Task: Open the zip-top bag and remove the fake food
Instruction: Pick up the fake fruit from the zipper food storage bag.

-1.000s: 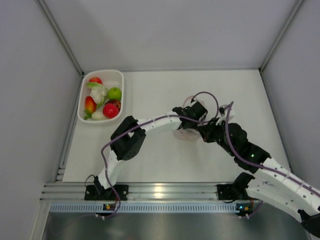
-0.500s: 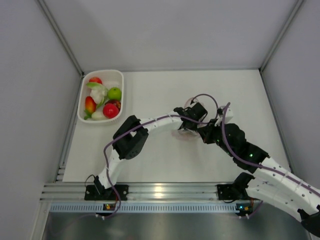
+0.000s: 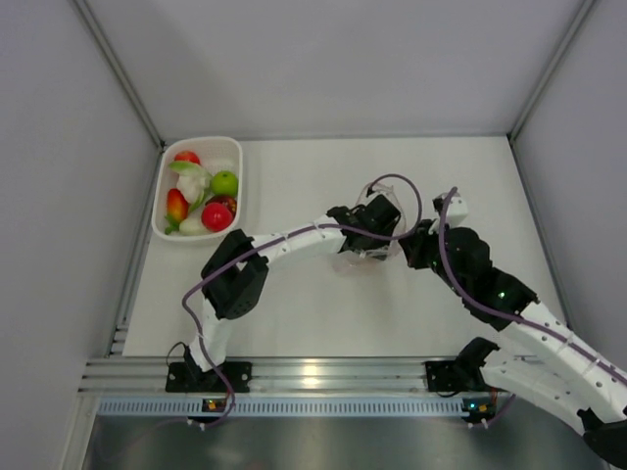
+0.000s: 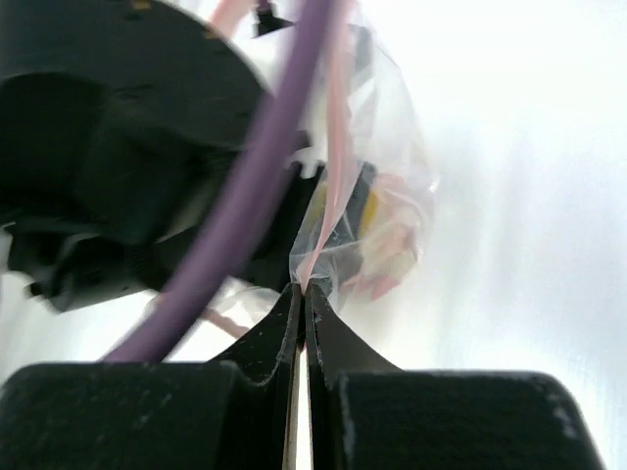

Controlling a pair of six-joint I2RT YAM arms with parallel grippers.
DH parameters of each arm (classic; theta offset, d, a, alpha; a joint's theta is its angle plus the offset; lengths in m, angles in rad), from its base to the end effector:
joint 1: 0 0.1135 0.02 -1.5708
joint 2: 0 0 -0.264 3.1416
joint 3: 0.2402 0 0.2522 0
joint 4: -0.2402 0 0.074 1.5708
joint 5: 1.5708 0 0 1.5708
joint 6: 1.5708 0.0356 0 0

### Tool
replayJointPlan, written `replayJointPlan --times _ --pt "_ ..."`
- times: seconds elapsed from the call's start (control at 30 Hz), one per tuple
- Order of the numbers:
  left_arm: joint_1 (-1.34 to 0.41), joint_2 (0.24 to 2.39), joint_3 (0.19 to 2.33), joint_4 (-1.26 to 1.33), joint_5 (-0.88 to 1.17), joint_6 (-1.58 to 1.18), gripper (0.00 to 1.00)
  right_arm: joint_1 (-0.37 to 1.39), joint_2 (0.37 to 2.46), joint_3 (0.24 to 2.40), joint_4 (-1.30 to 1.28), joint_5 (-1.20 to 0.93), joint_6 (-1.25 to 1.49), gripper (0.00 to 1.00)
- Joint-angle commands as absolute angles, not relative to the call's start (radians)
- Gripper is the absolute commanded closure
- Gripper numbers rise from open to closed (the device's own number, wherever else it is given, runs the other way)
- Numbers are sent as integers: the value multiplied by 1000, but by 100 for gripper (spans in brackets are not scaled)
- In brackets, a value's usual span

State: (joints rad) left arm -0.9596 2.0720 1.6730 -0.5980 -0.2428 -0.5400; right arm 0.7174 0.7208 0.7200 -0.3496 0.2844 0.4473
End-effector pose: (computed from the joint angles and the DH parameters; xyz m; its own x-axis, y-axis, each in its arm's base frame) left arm 0.2680 -0.3676 0.2140 -0.7836 0.2486 -0.5694 0.3698 0.9230 -0.1059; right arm 0.1334 0.1031 0.3104 -0.4203 0.1843 -0.8885 -0.2780 0.9059 0.3194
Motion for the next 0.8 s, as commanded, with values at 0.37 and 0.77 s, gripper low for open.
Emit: replayJointPlan --times 0.37,0.77 --pt "-988 1838 1563 -529 -117 -476 100 583 960 1063 -458 250 252 100" --pt "-997 1707 1511 -492 -123 -381 100 589 1164 1261 -630 130 160 100"
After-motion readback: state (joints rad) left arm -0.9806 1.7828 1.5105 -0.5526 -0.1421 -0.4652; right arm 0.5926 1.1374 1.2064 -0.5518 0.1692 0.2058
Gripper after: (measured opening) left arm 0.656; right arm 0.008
